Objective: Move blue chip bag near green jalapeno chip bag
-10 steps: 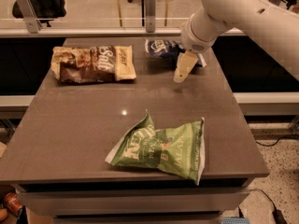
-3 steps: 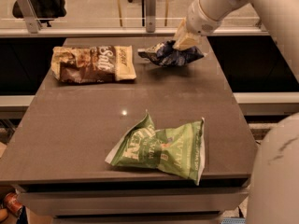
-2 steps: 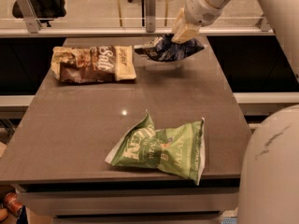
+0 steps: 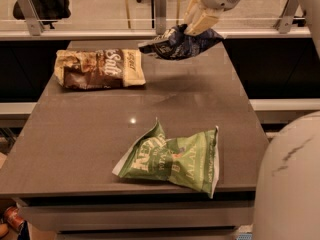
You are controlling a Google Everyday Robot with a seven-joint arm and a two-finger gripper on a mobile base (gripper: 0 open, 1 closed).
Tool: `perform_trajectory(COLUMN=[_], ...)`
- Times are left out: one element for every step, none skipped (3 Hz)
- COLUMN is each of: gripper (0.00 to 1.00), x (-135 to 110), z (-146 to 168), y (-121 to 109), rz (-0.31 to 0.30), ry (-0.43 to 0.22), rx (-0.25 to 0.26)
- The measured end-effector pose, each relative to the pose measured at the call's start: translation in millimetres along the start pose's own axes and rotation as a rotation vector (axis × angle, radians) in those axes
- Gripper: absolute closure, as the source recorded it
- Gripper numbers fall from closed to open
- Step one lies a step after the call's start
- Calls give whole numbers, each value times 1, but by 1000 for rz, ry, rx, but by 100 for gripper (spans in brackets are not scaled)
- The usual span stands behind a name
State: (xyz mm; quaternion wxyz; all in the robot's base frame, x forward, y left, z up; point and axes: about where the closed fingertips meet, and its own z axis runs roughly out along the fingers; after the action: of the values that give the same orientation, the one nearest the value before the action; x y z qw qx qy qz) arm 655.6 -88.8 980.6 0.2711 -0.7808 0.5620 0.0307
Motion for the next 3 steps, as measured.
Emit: perform_trajectory(gripper=[100, 100, 100], x=[-15, -28, -37], z=[-23, -36, -42], y=[15, 33, 58], rz=[-32, -51, -44], ry=[-10, -17, -5], rx=[-4, -17, -33])
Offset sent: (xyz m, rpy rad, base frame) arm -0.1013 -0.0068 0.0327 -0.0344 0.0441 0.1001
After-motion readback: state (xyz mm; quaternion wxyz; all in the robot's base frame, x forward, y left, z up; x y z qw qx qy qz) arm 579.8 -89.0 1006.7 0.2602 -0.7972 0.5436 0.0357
